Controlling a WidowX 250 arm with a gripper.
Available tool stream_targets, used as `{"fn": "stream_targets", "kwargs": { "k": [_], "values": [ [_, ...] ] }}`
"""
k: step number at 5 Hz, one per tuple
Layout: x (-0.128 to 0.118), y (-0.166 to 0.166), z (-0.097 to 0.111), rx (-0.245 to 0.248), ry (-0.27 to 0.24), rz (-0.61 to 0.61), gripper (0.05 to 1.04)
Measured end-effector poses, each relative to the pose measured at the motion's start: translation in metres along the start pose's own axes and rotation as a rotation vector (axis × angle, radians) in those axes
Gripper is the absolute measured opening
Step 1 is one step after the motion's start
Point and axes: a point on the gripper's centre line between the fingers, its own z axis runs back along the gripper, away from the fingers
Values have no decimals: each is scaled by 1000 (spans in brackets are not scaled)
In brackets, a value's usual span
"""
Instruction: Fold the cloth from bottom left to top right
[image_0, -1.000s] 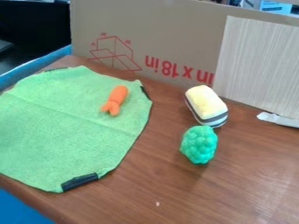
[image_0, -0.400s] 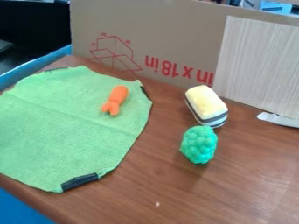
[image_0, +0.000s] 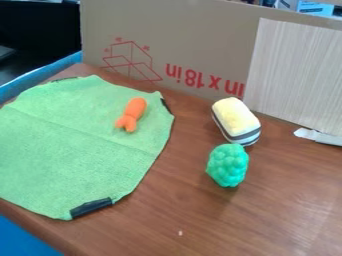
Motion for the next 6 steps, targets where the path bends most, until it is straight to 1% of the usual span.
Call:
{"fn": "stream_targets", "kwargs": {
  "k": [1,2,3,4,5,6],
  "values": [
    [0,3,-1,18,-4,3,701],
    [0,3,-3,14,-4,3,400],
    [1,-3,-3,-10,-1,-5,186],
    [11,-22,7,-68,-10,-12,79],
    [28,-45,21,-122,-24,2,60],
    [46,-75,30,-125,-27,29,58]
  ]
}}
